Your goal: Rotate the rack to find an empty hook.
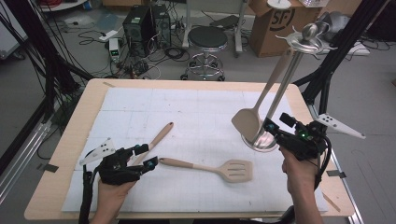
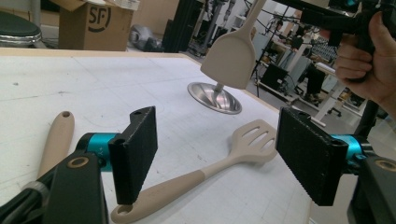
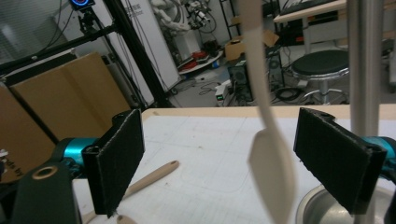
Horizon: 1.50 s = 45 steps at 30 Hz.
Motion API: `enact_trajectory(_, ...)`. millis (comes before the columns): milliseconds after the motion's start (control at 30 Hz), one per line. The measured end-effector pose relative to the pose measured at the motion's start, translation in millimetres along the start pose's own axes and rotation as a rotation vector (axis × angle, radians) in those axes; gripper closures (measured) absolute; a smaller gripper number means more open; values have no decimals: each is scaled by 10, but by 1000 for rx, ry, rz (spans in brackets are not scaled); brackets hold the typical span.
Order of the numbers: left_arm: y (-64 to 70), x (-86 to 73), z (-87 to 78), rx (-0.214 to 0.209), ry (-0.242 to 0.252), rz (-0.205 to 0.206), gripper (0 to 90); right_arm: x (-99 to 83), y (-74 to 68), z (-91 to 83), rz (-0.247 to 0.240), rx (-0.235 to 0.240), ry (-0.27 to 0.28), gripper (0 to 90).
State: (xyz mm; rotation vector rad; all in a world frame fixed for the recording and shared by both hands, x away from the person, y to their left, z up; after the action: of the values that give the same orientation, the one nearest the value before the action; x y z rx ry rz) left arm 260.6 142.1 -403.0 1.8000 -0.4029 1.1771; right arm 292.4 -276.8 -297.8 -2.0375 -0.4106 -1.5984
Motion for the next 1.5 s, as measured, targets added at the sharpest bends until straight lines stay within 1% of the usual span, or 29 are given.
enact_trajectory(33,6,2,-12,0,7,-4,302,22,-6,-3,-2,-3,2,164)
enact_trajectory(100,13,11,-32,4,16,1,301,60,-18,-10,-2,-5,11,183)
enact_trajectory(133,10,10,-40,11,16,3,299,78,-18,-12,5,-3,19,220)
enact_trajectory(200,-11,2,-50,25,20,4,296,114,-2,-6,19,-16,22,359)
enact_trajectory(233,-22,-8,-52,32,18,0,295,132,17,1,23,-30,22,410)
enact_trajectory(267,-34,-16,-52,42,19,-5,296,152,25,4,39,-37,24,433)
enact_trajectory(333,-57,-32,-51,59,18,-7,298,200,60,-3,54,-43,37,498)
enact_trajectory(367,-63,-41,-48,60,16,-10,298,227,71,-9,66,-40,45,529)
enact_trajectory(467,-93,-60,-41,64,15,-12,298,316,120,-17,75,-52,61,626)
enact_trajectory(500,-98,-63,-37,63,16,-18,298,344,146,-14,76,-56,70,660)
enact_trajectory(567,-94,-58,-40,60,22,-17,296,392,196,-6,101,-62,82,726)
enact_trajectory(633,-96,-57,-45,66,22,-17,296,424,248,-8,119,-82,99,810)
enact_trajectory(700,-102,-58,-43,69,20,-24,295,439,310,-2,133,-98,109,857)
enact_trajectory(733,-110,-61,-37,80,19,-29,294,444,330,6,144,-100,113,865)
enact_trajectory(800,-129,-64,-31,98,12,-34,294,447,359,17,140,-113,111,876)
enact_trajectory(833,-130,-61,-32,98,17,-37,294,449,368,23,139,-117,111,882)
enact_trajectory(900,-122,-52,-41,100,28,-30,295,455,387,28,133,-129,107,896)
enact_trajectory(967,-101,-35,-49,88,36,-25,294,472,417,32,127,-137,112,896)
enact_trajectory(1033,-84,4,-76,87,49,-21,294,502,432,35,129,-143,112,897)
enact_trajectory(1067,-90,27,-95,91,57,-16,294,519,441,40,127,-145,117,897)
enact_trajectory(1167,-144,87,-162,113,79,-22,295,563,467,46,114,-147,113,896)
enact_trajectory(1300,-209,117,-225,130,96,-33,294,634,498,55,118,-150,122,897)
enact_trajectory(1400,-208,108,-212,126,89,-30,295,705,530,49,124,-153,139,897)
enact_trajectory(1433,-205,103,-204,125,84,-29,295,735,532,45,136,-149,147,896)
enact_trajectory(1500,-199,91,-184,123,76,-28,294,806,544,32,143,-150,167,897)
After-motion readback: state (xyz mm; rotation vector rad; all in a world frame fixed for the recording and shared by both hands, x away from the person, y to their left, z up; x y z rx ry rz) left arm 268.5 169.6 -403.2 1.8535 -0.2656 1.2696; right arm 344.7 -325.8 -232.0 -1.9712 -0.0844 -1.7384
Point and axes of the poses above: each handheld gripper's, and its own axes: z roughly forward along the jaws, x roughly out of its top, y roughly to its right, the point moved 5 cm from there along z, roughly forward along the jaws, and after that the axes turned 9 degrees about -z, right-handed, at the moved point
